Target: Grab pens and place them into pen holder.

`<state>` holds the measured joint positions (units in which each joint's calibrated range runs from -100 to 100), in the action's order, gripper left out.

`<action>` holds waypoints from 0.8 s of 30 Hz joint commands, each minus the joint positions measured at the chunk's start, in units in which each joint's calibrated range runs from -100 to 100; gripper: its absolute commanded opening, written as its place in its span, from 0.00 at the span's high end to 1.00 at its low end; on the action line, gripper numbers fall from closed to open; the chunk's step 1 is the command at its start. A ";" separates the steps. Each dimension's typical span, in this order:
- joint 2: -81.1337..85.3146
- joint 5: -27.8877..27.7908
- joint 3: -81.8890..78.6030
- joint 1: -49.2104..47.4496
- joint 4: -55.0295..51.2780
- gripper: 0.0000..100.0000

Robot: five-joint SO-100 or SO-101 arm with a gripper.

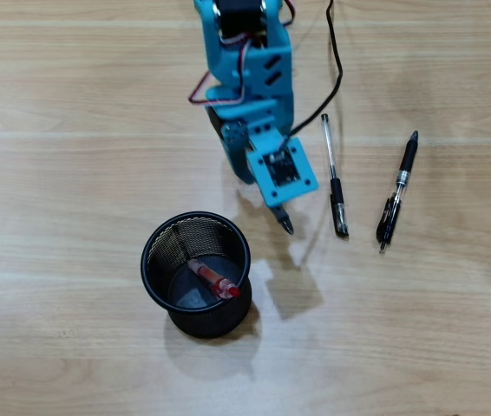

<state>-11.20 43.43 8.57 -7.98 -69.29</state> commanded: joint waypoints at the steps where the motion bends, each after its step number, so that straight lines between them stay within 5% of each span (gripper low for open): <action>1: 12.08 -0.17 -3.92 2.49 0.72 0.98; 8: 17.03 -0.17 -5.46 3.94 4.68 0.98; 16: 16.78 0.18 -12.40 3.40 39.46 0.98; 24: 16.19 2.06 -14.11 3.49 55.99 0.98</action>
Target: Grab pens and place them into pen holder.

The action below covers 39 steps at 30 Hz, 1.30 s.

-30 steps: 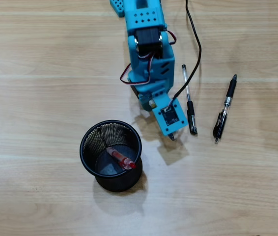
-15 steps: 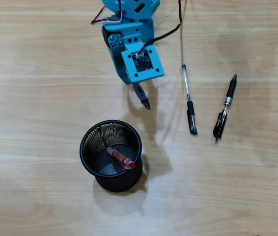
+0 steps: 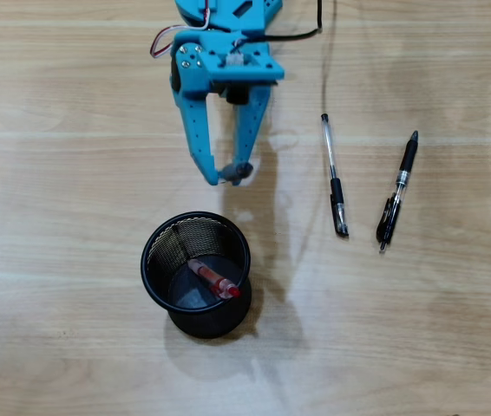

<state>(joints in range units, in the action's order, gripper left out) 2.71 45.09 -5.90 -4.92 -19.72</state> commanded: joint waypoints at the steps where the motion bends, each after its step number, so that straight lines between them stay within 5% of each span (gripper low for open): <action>1: 1.78 0.65 0.36 0.70 8.66 0.98; 11: -7.88 8.68 0.18 2.78 28.46 0.98; 23: -18.21 11.42 0.18 4.60 29.84 0.98; 39: -22.92 14.68 -8.65 4.78 44.65 0.94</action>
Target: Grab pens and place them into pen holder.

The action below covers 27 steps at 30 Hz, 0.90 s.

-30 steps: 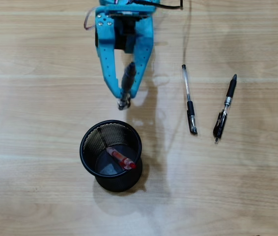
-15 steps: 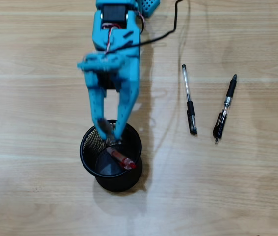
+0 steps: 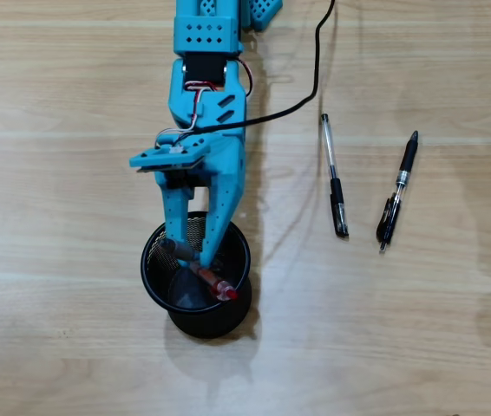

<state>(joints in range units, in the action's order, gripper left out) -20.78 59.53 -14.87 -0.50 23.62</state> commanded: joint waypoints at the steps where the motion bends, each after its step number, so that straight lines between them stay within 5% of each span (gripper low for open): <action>1: 0.58 0.23 0.31 0.18 1.31 0.91; 16: 11.25 -3.53 -1.58 -2.00 -1.10 0.87; 27: 37.87 -10.94 -3.29 -5.54 -51.90 0.98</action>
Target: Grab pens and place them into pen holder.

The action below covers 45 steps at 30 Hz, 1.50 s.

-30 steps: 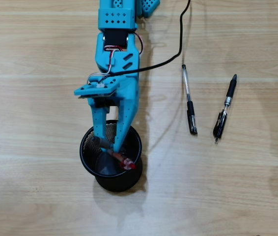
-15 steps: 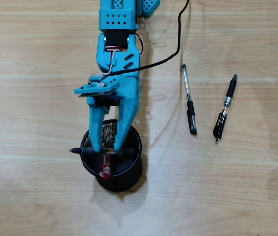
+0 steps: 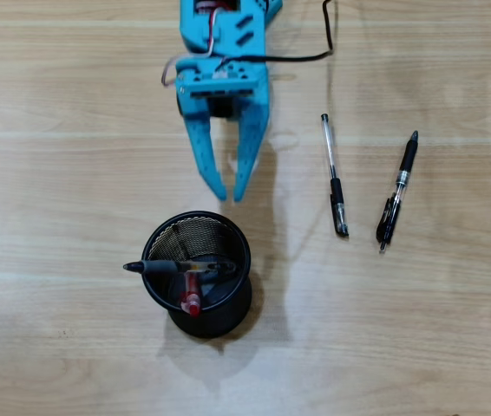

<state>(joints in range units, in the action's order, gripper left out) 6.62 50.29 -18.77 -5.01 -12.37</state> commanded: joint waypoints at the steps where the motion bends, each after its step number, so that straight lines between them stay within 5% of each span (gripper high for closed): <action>1: 12.16 -1.75 0.43 -1.03 -19.27 0.98; 13: 21.40 -1.29 0.25 -15.19 -53.02 0.98; 24: 20.05 4.25 -2.99 -26.09 -53.28 0.98; 45: -20.52 4.65 22.88 -19.64 -54.14 0.96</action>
<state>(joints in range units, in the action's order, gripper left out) -12.21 54.75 0.22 -25.58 -66.26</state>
